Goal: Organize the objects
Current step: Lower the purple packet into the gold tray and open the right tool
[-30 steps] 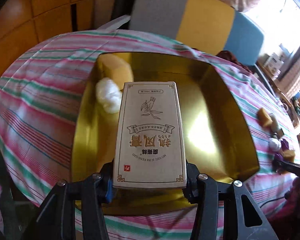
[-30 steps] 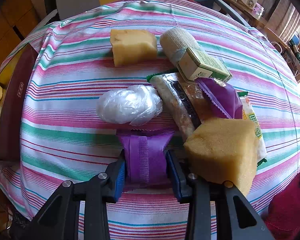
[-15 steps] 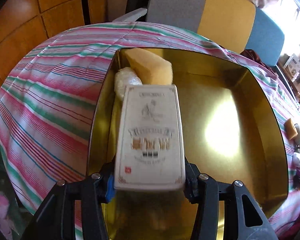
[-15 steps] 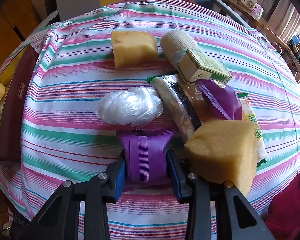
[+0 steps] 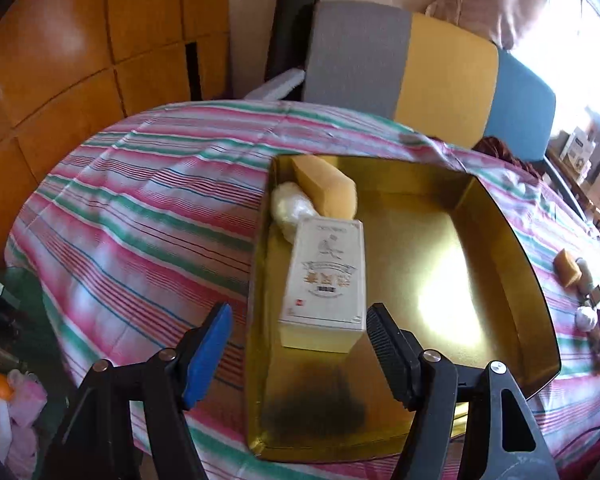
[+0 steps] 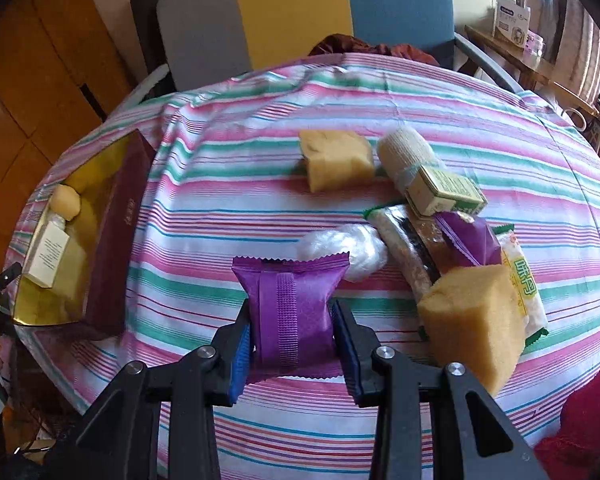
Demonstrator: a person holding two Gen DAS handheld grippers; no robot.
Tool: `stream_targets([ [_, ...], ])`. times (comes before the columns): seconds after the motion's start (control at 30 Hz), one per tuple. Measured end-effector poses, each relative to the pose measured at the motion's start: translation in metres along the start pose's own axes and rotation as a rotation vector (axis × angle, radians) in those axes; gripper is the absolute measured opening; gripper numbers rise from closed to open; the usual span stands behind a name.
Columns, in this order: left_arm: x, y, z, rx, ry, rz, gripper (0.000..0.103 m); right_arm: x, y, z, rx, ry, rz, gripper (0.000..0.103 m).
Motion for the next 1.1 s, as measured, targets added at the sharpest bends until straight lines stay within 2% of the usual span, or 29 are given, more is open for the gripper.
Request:
stream_targets([
  [0.17,0.028,-0.001,0.010,-0.020,-0.014,0.067,0.072,0.086,-0.015,0.016,-0.069,-0.102,0.153,0.038],
  [0.23,0.037,0.002,0.013,-0.021,-0.018,0.084,0.072,0.118,-0.020,0.017,-0.070,-0.155,0.198,0.038],
  [0.4,0.048,0.012,0.017,-0.029,-0.038,0.085,0.072,0.202,-0.015,0.003,-0.025,-0.271,0.330,0.038],
  [0.63,0.063,0.018,0.022,-0.049,-0.052,0.121,0.075,0.302,0.006,-0.042,0.070,-0.366,0.445,0.038],
  [0.87,0.077,0.019,0.022,-0.061,-0.062,0.161,0.077,0.359,0.030,-0.079,0.149,-0.421,0.496,0.039],
  [1.0,0.080,0.019,0.022,-0.065,-0.073,0.155,0.078,0.365,0.041,-0.084,0.175,-0.455,0.498,0.042],
  [1.1,0.078,0.019,0.022,-0.068,-0.076,0.148,0.078,0.362,0.043,-0.079,0.164,-0.455,0.498,0.043],
])
Point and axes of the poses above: each gripper's, at about its wrist camera, not at the fingertips, and z roughly against the way its jaws point, x to its left, y to its underside, the point moved 5 cm from there along -z, roughly the way its jaws point, and after that the axes turned 5 degrees about y, right-handed, at the moved point
